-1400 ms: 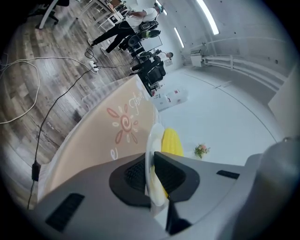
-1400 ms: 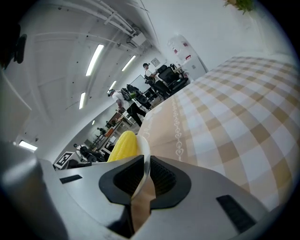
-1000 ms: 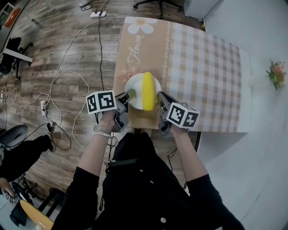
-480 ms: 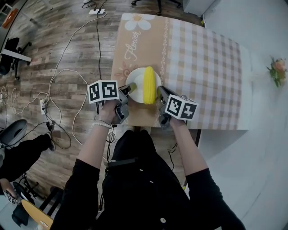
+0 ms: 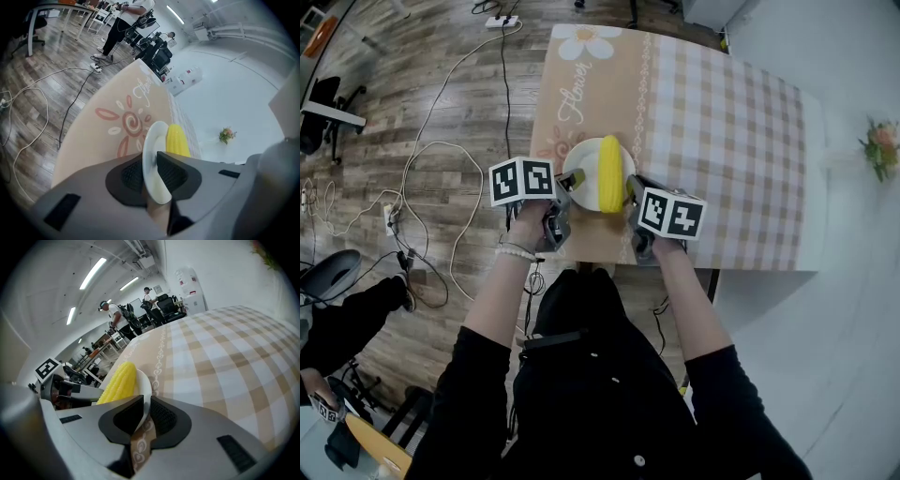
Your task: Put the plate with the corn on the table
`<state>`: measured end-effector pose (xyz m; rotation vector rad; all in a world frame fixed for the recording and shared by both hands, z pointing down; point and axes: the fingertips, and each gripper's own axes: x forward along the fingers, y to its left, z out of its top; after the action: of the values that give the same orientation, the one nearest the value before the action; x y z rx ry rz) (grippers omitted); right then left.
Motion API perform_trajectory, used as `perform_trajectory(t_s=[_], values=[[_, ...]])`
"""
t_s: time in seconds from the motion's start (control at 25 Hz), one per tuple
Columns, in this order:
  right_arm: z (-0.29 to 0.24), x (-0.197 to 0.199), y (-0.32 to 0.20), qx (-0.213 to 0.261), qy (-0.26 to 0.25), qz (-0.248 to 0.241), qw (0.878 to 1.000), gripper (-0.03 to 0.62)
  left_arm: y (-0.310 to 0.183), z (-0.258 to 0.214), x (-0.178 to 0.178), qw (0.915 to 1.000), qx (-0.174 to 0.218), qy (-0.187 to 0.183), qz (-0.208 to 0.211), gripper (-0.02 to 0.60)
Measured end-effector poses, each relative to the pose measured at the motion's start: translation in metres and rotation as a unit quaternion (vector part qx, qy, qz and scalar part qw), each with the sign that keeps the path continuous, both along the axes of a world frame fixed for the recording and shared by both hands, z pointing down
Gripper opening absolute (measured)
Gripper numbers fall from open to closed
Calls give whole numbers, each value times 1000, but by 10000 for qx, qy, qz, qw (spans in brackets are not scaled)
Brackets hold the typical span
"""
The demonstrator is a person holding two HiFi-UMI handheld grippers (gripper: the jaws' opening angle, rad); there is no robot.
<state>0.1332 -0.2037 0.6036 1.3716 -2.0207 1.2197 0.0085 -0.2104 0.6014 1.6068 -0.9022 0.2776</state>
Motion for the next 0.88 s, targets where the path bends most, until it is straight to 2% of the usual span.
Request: perform_trajectory(t_s=[0.08, 0.36, 0.48, 0.64, 0.88], values=[[0, 6, 0, -10, 107, -62, 9999, 75, 1, -1, 6, 9999, -21, -148, 73, 71], [1, -12, -1, 32, 241, -133, 9996, 77, 1, 2, -14, 9985, -43, -397, 361, 84], [0, -11, -2, 69, 295, -156, 9994, 77, 2, 2, -17, 9986, -85, -377, 359, 84], [-5, -11, -29, 132, 500, -324, 9981, 78, -20, -2, -22, 9986, -98, -379, 354, 84], [-3, -7, -11, 248, 477, -310, 9981, 80, 3, 3, -27, 9976, -10, -540, 426, 84]])
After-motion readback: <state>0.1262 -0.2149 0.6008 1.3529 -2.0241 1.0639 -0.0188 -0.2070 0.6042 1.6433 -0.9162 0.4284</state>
